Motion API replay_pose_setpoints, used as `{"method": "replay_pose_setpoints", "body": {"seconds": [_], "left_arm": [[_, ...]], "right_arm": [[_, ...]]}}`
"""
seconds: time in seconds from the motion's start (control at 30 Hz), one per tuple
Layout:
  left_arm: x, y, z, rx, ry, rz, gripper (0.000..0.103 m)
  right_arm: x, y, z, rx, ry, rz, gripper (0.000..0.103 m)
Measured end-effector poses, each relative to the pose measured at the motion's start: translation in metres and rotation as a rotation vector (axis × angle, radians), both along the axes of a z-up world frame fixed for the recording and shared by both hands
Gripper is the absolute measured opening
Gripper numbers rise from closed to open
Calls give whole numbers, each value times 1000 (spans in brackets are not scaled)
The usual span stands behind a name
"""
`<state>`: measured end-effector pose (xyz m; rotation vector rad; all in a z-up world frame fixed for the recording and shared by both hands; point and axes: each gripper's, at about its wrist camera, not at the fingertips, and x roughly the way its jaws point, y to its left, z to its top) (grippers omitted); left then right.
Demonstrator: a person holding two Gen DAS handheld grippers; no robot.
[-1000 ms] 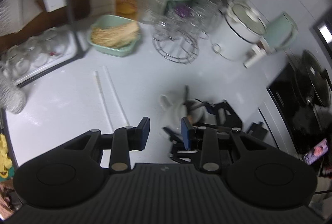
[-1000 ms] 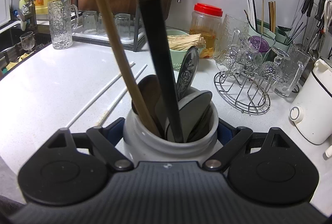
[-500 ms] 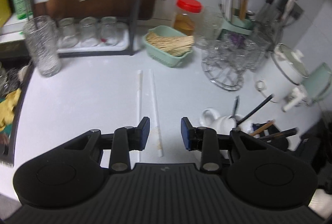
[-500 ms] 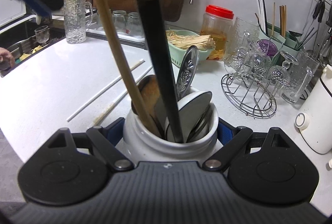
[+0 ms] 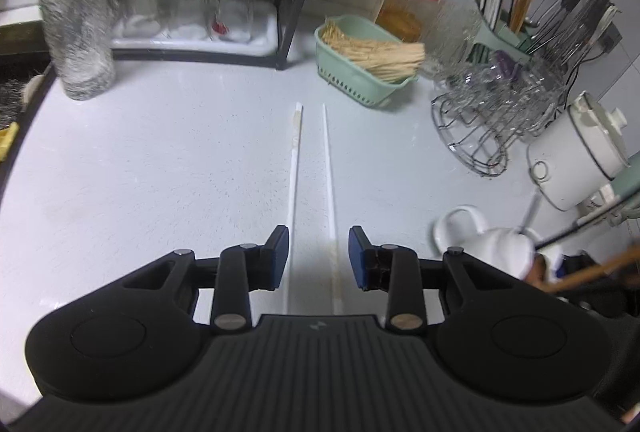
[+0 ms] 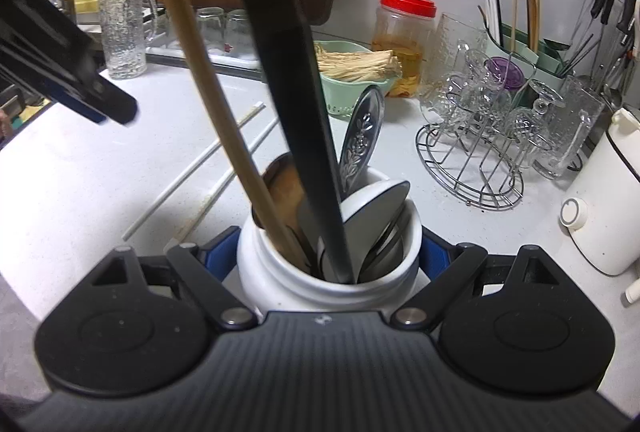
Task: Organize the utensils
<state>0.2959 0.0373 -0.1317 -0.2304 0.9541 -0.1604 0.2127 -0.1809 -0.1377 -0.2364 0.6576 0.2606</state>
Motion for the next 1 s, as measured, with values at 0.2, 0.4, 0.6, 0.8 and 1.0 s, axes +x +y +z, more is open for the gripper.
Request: {"method": "replay_pose_setpoints", "body": {"seconds": [0.2, 0.4, 0.6, 0.8, 1.0], "left_arm": [[48, 4, -32, 8, -7, -58, 37], [96, 5, -60, 50, -13, -91, 37], [135, -1, -72, 44, -19, -141, 36], [156, -24, -76, 97, -45, -197, 36], [168, -46, -78, 184, -34, -233, 30]], "right_arm": [[2, 8, 2, -5, 23, -71, 92], [1, 14, 3, -8, 35, -143, 92], [-1, 20, 2, 0, 36, -214, 92], [1, 22, 2, 3, 39, -241, 92], [2, 23, 2, 2, 38, -244, 92]]}}
